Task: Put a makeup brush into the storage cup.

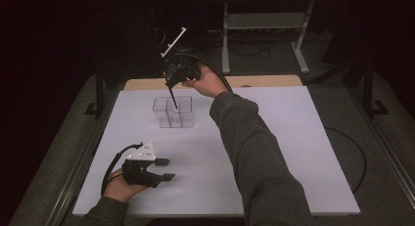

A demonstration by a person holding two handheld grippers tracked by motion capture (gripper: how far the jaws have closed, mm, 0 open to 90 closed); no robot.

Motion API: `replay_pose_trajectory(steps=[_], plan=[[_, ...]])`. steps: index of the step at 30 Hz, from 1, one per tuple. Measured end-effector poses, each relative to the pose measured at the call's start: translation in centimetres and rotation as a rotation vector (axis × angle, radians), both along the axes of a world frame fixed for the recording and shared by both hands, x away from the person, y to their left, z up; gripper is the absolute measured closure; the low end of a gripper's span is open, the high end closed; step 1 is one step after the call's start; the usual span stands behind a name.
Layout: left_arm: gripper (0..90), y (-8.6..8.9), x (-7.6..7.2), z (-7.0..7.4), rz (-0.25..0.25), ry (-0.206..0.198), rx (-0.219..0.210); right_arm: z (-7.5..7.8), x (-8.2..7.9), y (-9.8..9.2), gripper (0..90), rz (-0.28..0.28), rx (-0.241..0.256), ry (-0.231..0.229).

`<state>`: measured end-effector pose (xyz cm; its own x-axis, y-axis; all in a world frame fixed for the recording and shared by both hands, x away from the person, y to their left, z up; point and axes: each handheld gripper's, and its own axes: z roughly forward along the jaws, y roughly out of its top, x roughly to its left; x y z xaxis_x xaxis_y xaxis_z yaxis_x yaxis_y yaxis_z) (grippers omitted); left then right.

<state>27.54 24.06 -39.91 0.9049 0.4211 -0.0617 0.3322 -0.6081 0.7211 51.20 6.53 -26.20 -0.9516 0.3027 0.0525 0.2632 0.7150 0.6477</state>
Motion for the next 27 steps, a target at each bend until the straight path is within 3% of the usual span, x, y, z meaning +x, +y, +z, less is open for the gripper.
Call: replay_pose_trajectory(steps=[27], plan=[[42.2, 0.4, -0.1, 0.4, 0.015, 0.0, -0.02, -2.0, 0.0, 0.3, 82.6, -0.023, -0.005, 0.031]])
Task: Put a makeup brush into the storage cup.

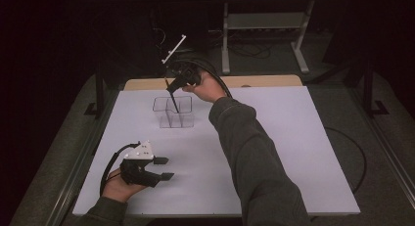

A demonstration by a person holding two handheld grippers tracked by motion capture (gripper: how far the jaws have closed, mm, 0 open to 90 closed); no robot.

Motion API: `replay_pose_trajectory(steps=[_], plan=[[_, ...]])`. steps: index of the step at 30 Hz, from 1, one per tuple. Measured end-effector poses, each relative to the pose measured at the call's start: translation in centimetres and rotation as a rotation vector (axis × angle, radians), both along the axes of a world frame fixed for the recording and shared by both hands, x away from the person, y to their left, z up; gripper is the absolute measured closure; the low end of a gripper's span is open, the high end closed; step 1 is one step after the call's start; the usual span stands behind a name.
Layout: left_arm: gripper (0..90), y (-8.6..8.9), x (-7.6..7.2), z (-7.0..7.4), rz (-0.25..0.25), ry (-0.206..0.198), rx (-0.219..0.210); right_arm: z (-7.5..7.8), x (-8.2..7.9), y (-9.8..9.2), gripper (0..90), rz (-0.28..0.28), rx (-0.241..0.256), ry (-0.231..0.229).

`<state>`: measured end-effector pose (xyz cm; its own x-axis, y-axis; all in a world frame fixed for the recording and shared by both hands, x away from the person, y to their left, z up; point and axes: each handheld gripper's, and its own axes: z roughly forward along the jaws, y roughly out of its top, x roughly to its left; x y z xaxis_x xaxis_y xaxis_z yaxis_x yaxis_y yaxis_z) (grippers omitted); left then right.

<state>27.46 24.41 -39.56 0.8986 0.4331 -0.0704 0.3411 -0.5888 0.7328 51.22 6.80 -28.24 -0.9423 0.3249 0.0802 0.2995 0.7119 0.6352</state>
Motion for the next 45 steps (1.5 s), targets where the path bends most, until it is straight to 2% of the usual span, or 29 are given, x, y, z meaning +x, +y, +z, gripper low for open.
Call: replay_pose_trajectory(steps=[9, 17, 23, 34, 36, 45], plan=[[42.1, 0.0, 0.1, -0.1, -0.003, 0.0, -0.003, -0.5, -0.1, -0.2, 82.5, 0.001, 0.006, 0.0], [41.7, 0.1, 0.1, -0.1, -0.001, -0.003, -0.003, -1.1, -0.1, -0.1, 82.3, -0.005, -0.007, -0.001], [41.5, 0.1, 0.1, -0.1, -0.002, 0.0, -0.003, -1.5, -0.2, 0.0, 82.2, -0.005, 0.012, 0.011], [41.5, 0.2, 0.2, -0.2, -0.004, 0.005, -0.01, -2.3, -0.3, 0.3, 82.1, -0.005, -0.002, 0.006], [41.5, 0.1, 0.1, -0.2, 0.004, 0.008, -0.024, -2.5, -0.3, 0.3, 82.0, 0.001, -0.001, 0.008], [40.7, 0.1, 0.2, -0.2, 0.002, 0.012, -0.019, -3.4, -0.4, 0.2, 81.8, -0.005, -0.011, 0.019]])
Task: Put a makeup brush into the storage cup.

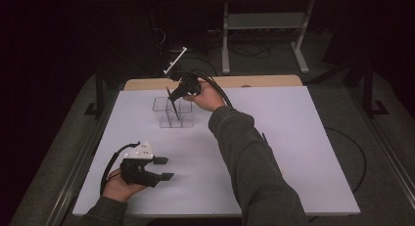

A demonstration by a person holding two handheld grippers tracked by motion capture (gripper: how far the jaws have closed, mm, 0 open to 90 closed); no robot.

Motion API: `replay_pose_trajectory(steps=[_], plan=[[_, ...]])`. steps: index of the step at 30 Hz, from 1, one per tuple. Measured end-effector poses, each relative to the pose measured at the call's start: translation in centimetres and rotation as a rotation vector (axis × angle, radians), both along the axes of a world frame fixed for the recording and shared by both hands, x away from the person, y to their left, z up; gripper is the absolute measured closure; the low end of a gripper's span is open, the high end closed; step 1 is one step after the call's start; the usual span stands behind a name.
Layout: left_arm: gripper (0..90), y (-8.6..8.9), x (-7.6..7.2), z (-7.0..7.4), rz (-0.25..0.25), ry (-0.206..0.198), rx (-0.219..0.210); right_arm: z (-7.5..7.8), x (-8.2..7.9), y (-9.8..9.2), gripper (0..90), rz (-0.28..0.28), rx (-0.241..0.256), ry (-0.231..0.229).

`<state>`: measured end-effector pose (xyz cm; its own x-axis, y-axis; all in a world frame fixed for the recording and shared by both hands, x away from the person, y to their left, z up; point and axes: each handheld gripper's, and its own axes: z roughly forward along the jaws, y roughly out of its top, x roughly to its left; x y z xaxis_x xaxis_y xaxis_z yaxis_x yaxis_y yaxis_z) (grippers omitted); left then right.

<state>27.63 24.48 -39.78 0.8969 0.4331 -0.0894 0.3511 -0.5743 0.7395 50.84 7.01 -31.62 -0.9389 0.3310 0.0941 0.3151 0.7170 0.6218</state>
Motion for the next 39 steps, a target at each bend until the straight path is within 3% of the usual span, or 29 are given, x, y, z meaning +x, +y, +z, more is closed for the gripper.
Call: replay_pose_trajectory(steps=[8, 15, 19, 39], plan=[[40.4, 0.1, 0.0, 0.1, -0.001, 0.0, 0.0, -0.6, -0.1, 0.0, 81.0, 0.0, -0.001, 0.001], [40.3, 0.1, 0.0, 0.1, -0.001, 0.0, 0.002, -1.0, -0.3, -0.4, 73.3, -0.021, -0.008, 0.005], [40.0, 0.1, 0.0, 0.1, -0.004, -0.005, 0.004, -1.1, -0.3, -0.9, 70.8, -0.025, 0.012, 0.018], [38.0, 0.1, 0.6, 0.0, -0.002, 0.003, 0.011, -0.7, -1.2, -5.7, 52.4, -0.067, 0.065, 0.026]])
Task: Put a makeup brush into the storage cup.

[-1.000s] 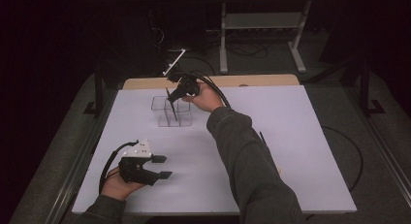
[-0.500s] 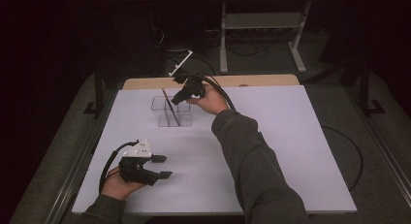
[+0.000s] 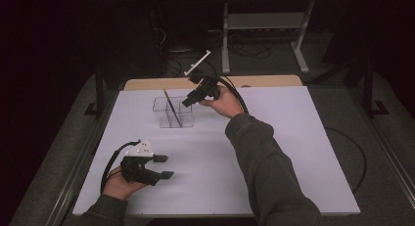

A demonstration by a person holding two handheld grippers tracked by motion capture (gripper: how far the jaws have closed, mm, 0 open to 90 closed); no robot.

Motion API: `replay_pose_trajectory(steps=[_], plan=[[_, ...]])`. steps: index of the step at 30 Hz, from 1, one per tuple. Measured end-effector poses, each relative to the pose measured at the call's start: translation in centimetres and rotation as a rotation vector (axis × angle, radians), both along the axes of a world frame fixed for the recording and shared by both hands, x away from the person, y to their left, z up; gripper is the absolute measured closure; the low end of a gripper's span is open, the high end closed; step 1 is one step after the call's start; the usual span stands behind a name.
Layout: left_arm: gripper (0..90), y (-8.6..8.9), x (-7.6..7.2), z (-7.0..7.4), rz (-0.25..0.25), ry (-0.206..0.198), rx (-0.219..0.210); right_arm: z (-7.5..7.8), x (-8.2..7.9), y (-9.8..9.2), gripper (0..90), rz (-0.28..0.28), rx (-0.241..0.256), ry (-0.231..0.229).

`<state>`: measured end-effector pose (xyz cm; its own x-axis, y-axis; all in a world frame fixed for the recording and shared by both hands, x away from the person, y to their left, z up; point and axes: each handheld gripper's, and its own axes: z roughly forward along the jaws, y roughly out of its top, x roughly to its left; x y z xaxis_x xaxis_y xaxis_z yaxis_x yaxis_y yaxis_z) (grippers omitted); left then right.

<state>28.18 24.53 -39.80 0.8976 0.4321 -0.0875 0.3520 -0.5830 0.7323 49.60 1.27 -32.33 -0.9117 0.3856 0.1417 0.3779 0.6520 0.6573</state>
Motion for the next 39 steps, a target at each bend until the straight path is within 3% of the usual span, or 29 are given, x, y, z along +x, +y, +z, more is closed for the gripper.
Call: replay_pose_trajectory(steps=[12, 21, 39], plan=[[36.8, 0.1, 0.2, 0.2, 0.001, -0.003, 0.0, 0.6, -1.2, -2.4, 41.4, -0.036, 0.04, -0.01], [36.4, 0.0, 0.1, 0.2, 0.006, -0.006, -0.015, 0.7, -1.9, -4.1, 39.4, -0.051, 0.041, -0.013], [35.2, 0.0, 0.2, 0.4, 0.0, -0.004, 0.005, 0.9, -4.2, -7.5, 36.8, -0.072, 0.027, -0.025]])
